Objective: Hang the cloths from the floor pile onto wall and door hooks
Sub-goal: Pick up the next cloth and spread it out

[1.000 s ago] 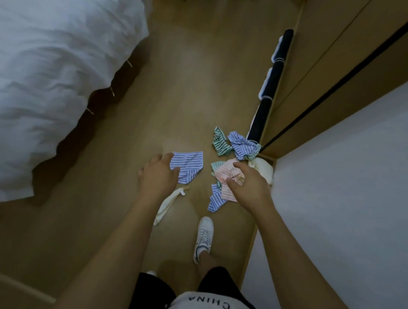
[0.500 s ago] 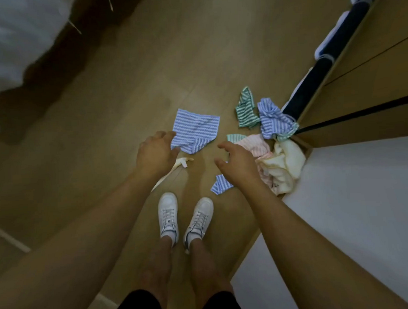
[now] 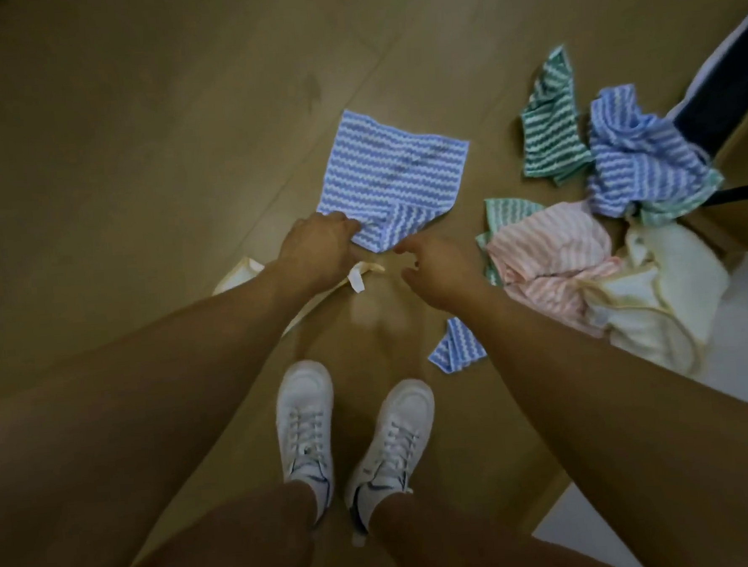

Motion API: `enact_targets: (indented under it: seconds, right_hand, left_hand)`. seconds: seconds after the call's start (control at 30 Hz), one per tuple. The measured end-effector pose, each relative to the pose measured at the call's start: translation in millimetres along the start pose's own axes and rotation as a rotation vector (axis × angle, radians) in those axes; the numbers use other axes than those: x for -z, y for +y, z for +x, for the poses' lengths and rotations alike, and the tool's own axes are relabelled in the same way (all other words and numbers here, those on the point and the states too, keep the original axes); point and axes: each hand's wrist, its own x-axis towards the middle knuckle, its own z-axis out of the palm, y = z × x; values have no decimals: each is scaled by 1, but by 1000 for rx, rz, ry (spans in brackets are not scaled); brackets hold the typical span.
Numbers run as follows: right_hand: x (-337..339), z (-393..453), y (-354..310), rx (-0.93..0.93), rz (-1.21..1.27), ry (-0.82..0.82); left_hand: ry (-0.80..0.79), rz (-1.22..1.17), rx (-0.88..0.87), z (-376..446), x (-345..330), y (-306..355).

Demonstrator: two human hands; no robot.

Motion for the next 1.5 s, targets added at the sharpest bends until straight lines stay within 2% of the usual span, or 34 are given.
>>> enact_targets:
  seconds: [0.1, 0.27, 0.47, 0.53, 0.6, 0.67, 0.8, 0.97, 1.27, 1.4, 1.5]
  right_hand:
    - [-29, 41, 8, 64, -32, -60]
    - [-59, 87, 13, 147, -59, -47]
    - [-77, 106, 26, 114, -163, -33]
    - [-78, 106, 28, 116, -165, -16]
    - [-75, 103, 30, 101, -123, 40]
    - [-65, 98, 30, 73, -68, 127]
    - [-17, 72, 18, 30, -34, 288]
    - [74, 11, -20, 22, 14, 459]
    - [257, -170, -119, 165, 235, 708]
    - [334, -258, -170, 276, 318, 789]
    - [387, -313, -202, 290, 349, 795]
  left_hand:
    - [-25, 66, -73, 39, -27, -9]
    - [-12, 260, -157, 75, -55, -24]
    - [235, 392, -352, 78, -80, -37]
    - [252, 423, -344, 78, -83, -37]
    - [165, 349, -272, 79, -83, -36]
    - [186, 238, -187, 77, -68, -32]
    - [308, -7, -173, 49, -13, -13]
    - [407, -231, -134, -11, 86, 20]
    - [459, -336, -294, -164, 301, 87]
    - [503, -278, -390, -245, 397, 120]
    - [615, -152, -453, -297, 457, 135]
